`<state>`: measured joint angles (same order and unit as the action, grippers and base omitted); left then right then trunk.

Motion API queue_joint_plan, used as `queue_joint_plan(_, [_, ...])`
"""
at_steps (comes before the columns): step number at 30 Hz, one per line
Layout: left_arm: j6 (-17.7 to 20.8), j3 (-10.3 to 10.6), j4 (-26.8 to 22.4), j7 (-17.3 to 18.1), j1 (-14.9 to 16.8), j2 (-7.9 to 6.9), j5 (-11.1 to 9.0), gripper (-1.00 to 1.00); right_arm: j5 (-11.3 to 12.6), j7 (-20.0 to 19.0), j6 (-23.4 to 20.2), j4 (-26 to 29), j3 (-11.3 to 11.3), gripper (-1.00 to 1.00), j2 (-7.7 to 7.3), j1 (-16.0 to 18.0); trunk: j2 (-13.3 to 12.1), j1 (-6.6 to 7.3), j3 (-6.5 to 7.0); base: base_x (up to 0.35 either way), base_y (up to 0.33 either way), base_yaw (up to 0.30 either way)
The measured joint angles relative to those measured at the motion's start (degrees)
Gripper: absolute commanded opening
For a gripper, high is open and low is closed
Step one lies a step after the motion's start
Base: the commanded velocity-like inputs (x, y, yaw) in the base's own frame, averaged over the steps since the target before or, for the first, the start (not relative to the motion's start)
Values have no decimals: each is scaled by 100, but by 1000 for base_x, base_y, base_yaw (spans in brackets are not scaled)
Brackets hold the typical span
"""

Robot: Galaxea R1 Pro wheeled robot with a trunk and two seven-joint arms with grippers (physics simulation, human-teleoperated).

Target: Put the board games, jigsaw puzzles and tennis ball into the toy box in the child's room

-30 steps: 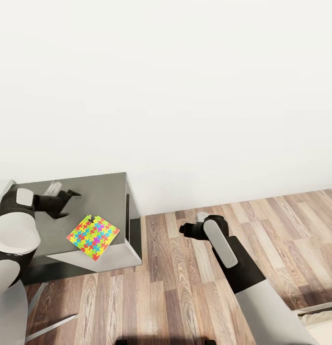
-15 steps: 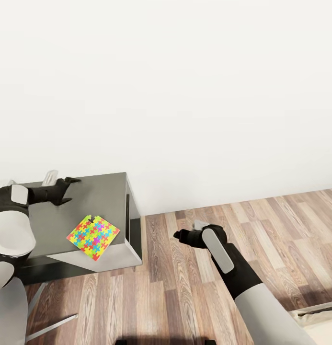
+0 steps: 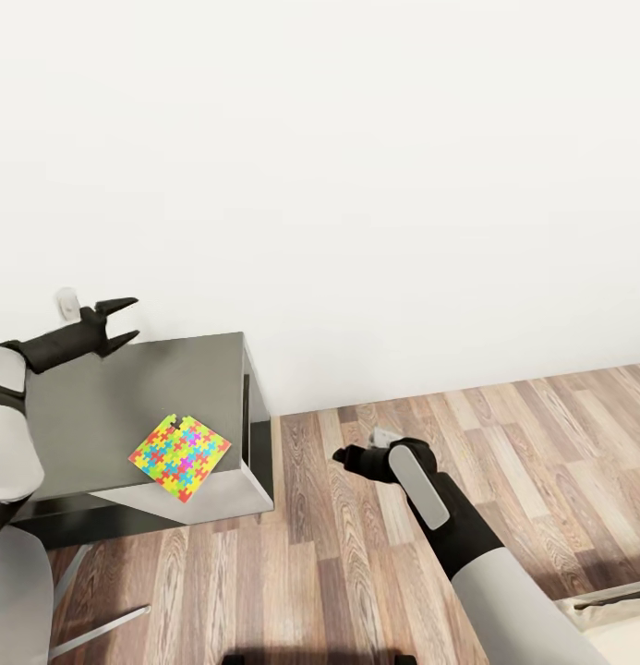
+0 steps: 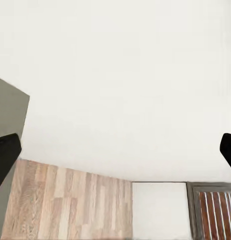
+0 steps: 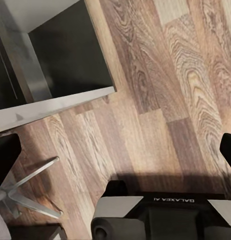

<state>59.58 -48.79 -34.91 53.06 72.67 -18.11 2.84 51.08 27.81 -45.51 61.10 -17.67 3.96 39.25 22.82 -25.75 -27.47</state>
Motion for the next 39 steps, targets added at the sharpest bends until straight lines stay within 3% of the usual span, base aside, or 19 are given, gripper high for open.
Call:
queue_joint_plan(5, [-4, 420, -7, 952, -21, -75, 25, 100, 10, -203, 111, -83, -1, 100, 0, -1, 0, 0, 0, 0, 0, 0])
queue_joint_plan(8, [-7, 689, -8, 1320, -52, -111, 30, 100, 21, -401, 148, -135, -2, 100, -1, -7, 0, 0, 0, 0, 0, 0])
queue_joint_plan(13, [-11, 907, -14, 1749, -141, -134, 43, 100, 39, -606, 181, -242, 6, 100, 0, -78, 0, 0, 0, 0, 0, 0])
queue_joint_plan(19, [-14, 992, -132, 1955, -262, -141, 43, 100, 48, -696, 215, -288, 11, 100, 2, -187, 0, 0, 0, 0, 0, 0])
queue_joint_plan(39, [-14, 1012, -227, 1988, -400, -104, 41, 100, 47, -718, 415, -298, -9, 100, 9, -211, 0, -1, 0, -34, 16, 0])
